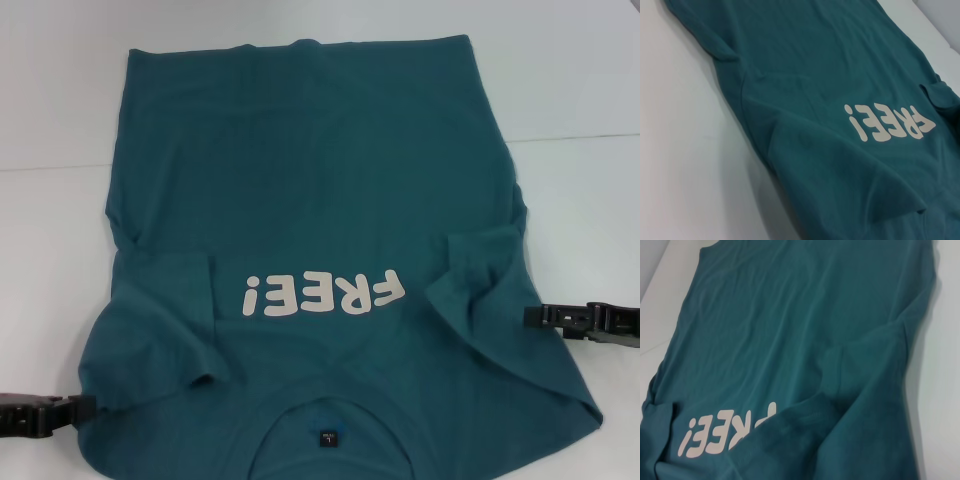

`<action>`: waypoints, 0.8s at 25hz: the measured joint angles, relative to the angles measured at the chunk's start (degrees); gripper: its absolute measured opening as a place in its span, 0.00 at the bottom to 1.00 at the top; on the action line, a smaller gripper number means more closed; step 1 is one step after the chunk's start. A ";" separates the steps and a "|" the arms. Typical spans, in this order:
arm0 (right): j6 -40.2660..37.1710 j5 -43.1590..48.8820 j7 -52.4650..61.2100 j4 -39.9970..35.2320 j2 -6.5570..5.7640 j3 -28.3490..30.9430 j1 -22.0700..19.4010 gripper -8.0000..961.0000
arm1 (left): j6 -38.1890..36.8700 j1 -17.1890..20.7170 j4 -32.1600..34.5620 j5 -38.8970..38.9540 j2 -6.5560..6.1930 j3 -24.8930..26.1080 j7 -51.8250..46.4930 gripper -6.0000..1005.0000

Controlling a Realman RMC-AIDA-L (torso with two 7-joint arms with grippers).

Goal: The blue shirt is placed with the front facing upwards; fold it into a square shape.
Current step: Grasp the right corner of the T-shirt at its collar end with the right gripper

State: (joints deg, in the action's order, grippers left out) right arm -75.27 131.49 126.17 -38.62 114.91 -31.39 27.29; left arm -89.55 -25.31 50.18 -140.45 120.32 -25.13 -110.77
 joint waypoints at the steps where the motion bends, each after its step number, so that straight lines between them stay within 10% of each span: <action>1: -0.03 0.00 0.00 0.00 0.01 -0.04 0.01 0.98 | 0.02 0.00 0.00 0.00 0.00 0.00 0.02 0.01; 20: -3.10 0.07 -0.09 0.01 0.14 -1.11 0.11 0.98 | 0.08 -0.09 0.00 0.00 0.00 0.00 -0.03 0.01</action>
State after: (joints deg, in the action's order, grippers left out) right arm -78.37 131.55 126.08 -38.61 115.05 -32.50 27.41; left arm -89.47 -25.40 50.18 -140.45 120.32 -25.14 -110.79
